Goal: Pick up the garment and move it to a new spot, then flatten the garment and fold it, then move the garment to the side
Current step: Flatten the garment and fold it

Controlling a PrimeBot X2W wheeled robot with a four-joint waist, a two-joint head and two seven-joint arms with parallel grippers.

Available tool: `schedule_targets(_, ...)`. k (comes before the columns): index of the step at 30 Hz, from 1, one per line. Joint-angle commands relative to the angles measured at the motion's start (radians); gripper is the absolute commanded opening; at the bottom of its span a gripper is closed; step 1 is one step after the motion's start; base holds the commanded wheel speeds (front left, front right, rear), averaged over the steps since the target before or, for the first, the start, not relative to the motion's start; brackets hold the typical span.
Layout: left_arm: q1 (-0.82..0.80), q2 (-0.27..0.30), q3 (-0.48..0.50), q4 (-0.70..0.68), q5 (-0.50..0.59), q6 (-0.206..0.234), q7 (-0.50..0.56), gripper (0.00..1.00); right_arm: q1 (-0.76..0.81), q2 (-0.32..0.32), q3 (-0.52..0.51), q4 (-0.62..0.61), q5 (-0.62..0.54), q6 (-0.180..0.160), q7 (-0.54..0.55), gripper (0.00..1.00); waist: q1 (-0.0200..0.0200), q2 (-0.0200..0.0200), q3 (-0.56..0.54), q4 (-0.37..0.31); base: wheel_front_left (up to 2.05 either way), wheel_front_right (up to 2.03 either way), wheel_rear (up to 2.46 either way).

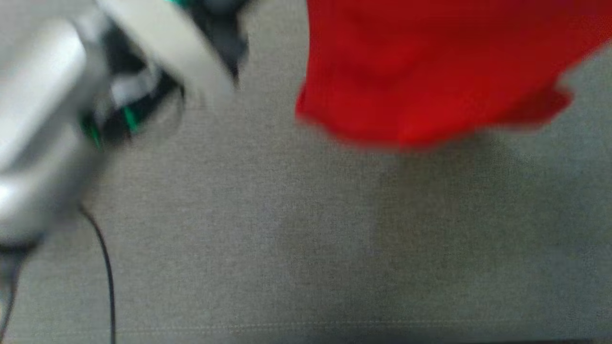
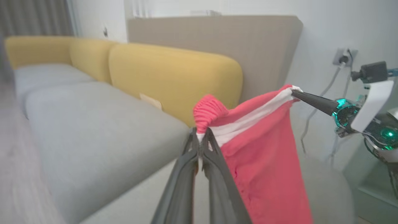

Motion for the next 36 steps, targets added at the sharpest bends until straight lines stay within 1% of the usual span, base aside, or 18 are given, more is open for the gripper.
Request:
schedule_targets(1,-0.078,0.015,0.06,0.022,0.022,-0.008,-0.008,0.0,-0.09,-0.03,0.017,0.009,-0.016,0.008,-0.01,0.0,0.0,0.0,0.059,-0.02,0.0,0.0,0.0)
schedule_targets(4,-0.24,-0.044,0.087,0.175,0.076,-0.021,-0.076,0.0,-0.346,-0.032,0.029,0.172,-0.065,0.008,-0.068,0.0,0.0,0.0,0.116,-0.036,0.0,0.0,0.0)
schedule_targets(7,-0.361,-0.098,0.094,0.308,0.136,-0.03,-0.185,0.0,-0.531,-0.053,0.045,0.301,-0.129,0.008,-0.161,0.0,0.0,0.0,0.157,-0.04,0.0,0.0,0.0)
schedule_targets(10,-0.429,-0.136,0.103,0.402,0.172,-0.035,-0.294,0.0,-0.64,-0.071,0.056,0.387,-0.158,0.008,-0.25,0.0,0.0,0.0,0.185,-0.042,0.0,0.0,0.0)
schedule_targets(13,-0.411,-0.161,0.09,0.444,0.169,-0.038,-0.337,0.0,-0.644,-0.076,0.074,0.439,-0.145,0.008,-0.276,0.0,0.0,0.0,0.192,-0.043,0.0,0.0,0.0)
schedule_targets(15,-0.36,-0.162,0.036,0.439,0.147,-0.04,-0.342,0.0,-0.588,-0.074,0.087,0.444,-0.123,0.008,-0.26,0.0,0.0,0.0,0.191,-0.041,0.0,0.0,0.0)
schedule_targets(17,-0.298,-0.151,-0.029,0.422,0.121,-0.04,-0.346,0.0,-0.502,-0.07,0.091,0.427,-0.105,0.008,-0.231,0.0,0.0,0.0,0.191,-0.036,0.0,0.0,0.0)
schedule_targets(18,-0.298,-0.151,-0.029,0.422,0.121,-0.04,-0.346,0.0,-0.502,-0.07,0.091,0.427,-0.105,0.008,-0.231,0.0,0.0,0.0,0.191,-0.036,0.0,0.0,0.0)
schedule_targets(20,-0.217,-0.141,-0.091,0.417,0.086,-0.04,-0.348,0.0,-0.387,-0.05,0.076,0.391,-0.087,0.008,-0.198,0.0,0.0,0.0,0.183,-0.028,0.0,0.0,0.0)
schedule_targets(23,-0.078,-0.118,-0.18,0.412,0.032,-0.04,-0.348,0.0,-0.192,-0.002,0.039,0.306,-0.062,0.008,-0.152,0.0,0.0,0.0,0.166,-0.024,0.0,0.0,0.0)
schedule_targets(25,0.028,-0.106,-0.218,0.396,-0.007,-0.04,-0.35,0.0,-0.053,0.04,0.005,0.231,-0.046,0.008,-0.121,0.0,0.0,0.0,0.149,-0.021,0.0,0.0,0.0)
schedule_targets(28,0.176,-0.077,-0.263,0.362,-0.011,-0.04,-0.354,0.0,0.14,0.094,-0.05,0.107,-0.033,0.008,-0.091,0.0,0.0,0.0,0.12,-0.015,0.0,0.0,0.0)
schedule_targets(30,0.267,-0.058,-0.282,0.332,0.008,-0.025,-0.355,0.0,0.258,0.13,-0.09,0.032,-0.028,0.008,-0.082,0.0,0.0,0.0,0.097,-0.013,0.0,0.0,0.0)
schedule_targets(31,0.312,-0.049,-0.287,0.314,0.016,-0.01,-0.355,0.0,0.315,0.15,-0.107,0.0,-0.024,0.008,-0.075,0.0,0.0,0.0,0.084,-0.011,0.0,0.0,0.0)
schedule_targets(36,0.509,0.005,-0.304,0.192,0.064,0.079,-0.356,0.0,0.569,0.218,-0.17,-0.122,0.014,0.008,-0.03,0.0,0.0,0.0,0.019,-0.007,0.0,0.0,0.0)
